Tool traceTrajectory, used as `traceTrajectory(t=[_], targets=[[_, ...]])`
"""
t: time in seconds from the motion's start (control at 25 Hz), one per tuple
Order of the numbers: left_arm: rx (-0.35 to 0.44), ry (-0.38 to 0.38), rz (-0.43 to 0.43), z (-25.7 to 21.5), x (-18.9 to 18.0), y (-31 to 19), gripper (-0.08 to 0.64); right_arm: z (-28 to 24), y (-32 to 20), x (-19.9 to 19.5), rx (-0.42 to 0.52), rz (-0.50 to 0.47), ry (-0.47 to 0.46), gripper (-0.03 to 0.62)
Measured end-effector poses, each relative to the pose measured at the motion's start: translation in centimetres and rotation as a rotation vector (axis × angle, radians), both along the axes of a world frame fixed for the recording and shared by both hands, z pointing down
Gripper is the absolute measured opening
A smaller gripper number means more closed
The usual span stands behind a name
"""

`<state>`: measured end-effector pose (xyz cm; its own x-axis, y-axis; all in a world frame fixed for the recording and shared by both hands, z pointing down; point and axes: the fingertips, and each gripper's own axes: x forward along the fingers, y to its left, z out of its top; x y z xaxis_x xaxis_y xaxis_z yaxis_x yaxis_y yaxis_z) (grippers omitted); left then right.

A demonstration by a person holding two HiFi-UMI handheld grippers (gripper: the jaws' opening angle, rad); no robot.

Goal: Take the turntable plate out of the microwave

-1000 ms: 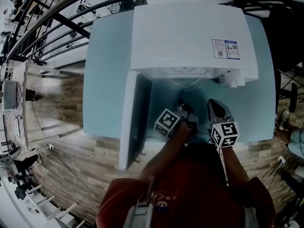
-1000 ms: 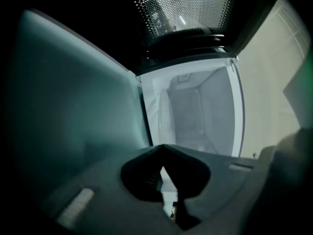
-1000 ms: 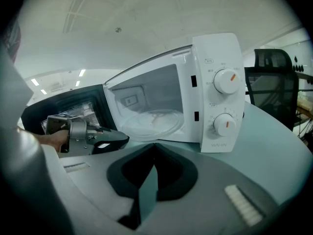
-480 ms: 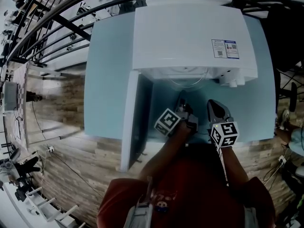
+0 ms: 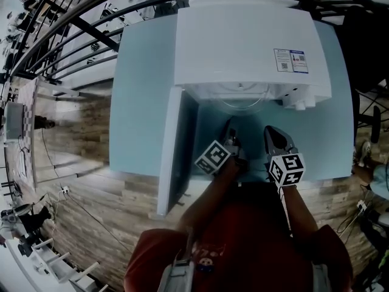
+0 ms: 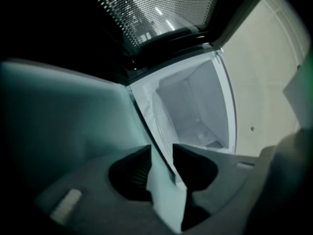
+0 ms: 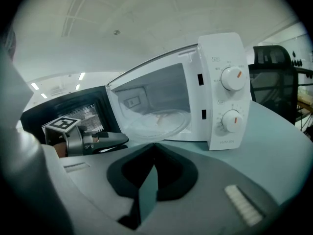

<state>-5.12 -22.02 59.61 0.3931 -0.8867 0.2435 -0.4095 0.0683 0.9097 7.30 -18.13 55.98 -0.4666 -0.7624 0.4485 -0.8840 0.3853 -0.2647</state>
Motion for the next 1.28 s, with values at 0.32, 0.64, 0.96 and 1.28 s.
traceTrajectory(t=[0.32,0.64,0.96,1.28], targets=[[0.085,-0.271,0.086,-1.0,-1.1,1.3,0.135,-0.1,0.4,-1.2,-0.003,-0.015,-0.006,0.0],[0.225,-0.681,0.23,-2.2,-1.5,2.4,0.127,-0.4,0.5,-1.9,0.006,-0.017,0.001,0.0],[0.421,-1.043,0.289,-5.0,-2.1,3.0,0.127,-0.9,0.3,-2.5,0.022,-0.017,0.013,0.0],[0.48,-1.117,0.241,-6.5,-3.6,3.0,0.114,-0.7,0.5,-3.0,0.022,-0.018,-0.003,0.0]])
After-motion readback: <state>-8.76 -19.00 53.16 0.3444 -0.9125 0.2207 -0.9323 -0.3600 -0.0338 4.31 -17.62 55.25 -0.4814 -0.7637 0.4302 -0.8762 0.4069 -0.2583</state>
